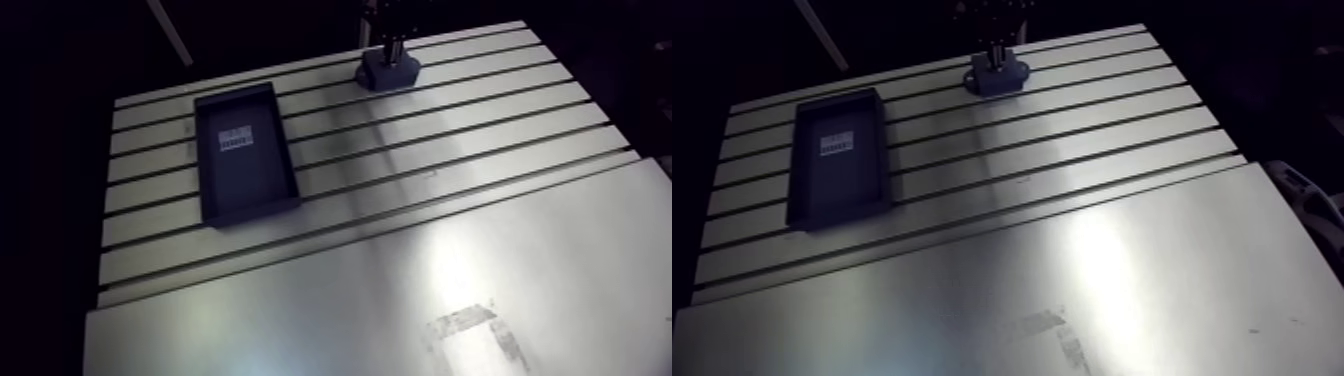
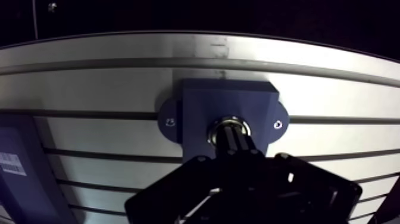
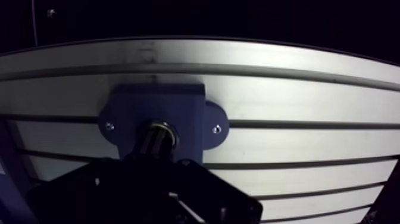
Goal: Pick up the bearing and press it into the housing until flush.
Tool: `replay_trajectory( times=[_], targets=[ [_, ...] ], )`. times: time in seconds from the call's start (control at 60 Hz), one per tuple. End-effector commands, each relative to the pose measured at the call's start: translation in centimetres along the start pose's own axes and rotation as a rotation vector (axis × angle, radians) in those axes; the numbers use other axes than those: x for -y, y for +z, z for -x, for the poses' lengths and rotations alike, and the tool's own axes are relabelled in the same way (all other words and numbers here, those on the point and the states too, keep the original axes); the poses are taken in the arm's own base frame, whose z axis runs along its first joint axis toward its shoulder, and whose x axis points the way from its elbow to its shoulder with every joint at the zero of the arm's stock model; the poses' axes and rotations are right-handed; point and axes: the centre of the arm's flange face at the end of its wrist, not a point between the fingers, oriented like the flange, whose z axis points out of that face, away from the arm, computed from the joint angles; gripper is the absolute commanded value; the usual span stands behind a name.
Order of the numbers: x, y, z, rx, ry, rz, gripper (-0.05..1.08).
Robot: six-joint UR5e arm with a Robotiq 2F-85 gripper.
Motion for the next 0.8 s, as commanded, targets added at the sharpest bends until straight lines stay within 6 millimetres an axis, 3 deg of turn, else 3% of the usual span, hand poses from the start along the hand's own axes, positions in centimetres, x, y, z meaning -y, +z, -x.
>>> replay_trajectory(
  times=[0.017, 0.8],
  targets=[
    [-0.04, 0.18, -0.01, 0.003, 0.000, -0.001, 1.08],
    [-0.02, 0.42, 0.06, 0.007, -0.001, -0.001, 1.08]
  ],
)
